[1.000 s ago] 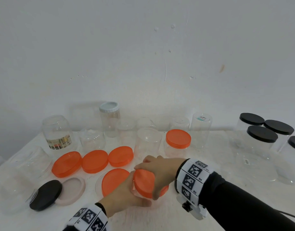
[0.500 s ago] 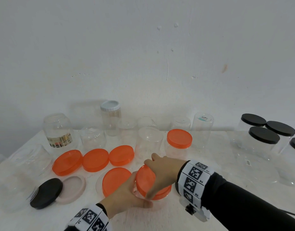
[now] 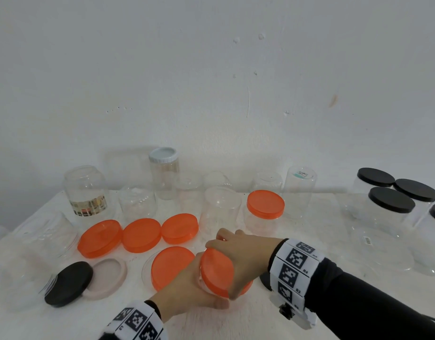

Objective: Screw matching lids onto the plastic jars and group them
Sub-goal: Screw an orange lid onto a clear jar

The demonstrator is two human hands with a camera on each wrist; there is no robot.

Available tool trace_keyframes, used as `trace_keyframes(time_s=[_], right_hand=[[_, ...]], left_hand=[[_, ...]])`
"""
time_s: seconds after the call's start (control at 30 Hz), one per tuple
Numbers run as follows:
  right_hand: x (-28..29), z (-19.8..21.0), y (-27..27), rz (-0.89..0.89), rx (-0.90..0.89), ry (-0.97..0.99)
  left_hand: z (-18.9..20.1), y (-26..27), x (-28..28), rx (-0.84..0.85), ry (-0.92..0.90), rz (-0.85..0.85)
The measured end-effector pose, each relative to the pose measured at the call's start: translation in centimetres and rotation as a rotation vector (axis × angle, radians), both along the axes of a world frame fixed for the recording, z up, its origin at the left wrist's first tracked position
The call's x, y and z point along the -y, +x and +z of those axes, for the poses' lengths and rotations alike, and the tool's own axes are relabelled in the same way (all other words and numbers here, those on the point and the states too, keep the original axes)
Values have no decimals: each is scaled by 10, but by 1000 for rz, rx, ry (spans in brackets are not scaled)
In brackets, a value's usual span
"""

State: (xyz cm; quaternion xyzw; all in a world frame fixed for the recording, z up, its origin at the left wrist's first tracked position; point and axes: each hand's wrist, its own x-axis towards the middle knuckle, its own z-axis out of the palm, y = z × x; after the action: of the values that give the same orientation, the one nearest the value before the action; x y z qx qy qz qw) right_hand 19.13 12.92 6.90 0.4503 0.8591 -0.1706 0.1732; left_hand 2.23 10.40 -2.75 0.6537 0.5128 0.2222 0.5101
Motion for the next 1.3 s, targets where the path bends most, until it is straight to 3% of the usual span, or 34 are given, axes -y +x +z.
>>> trace_keyframes(time_s=[0.2,0.6,0.77,0.87,1.1,1.3], right_hand=[[2,-1,-2,-24,27,19],[15,-9,-11,-309,-2,99],[7,6,-4,-139,25,-79],[4,6,-2,-102,-1,-65],[6,-1,-6,-208,44,-14],[8,7,-9,-72,73,-24]], left_hand=[[-6,0,0,-4,11,29],[-4,5,4,13,53,58],[-1,7,6,-38,62,44],[-1,8,6,-41,69,60],[-2,7,5,2,48,57],[-1,10,6,-27,77,77]])
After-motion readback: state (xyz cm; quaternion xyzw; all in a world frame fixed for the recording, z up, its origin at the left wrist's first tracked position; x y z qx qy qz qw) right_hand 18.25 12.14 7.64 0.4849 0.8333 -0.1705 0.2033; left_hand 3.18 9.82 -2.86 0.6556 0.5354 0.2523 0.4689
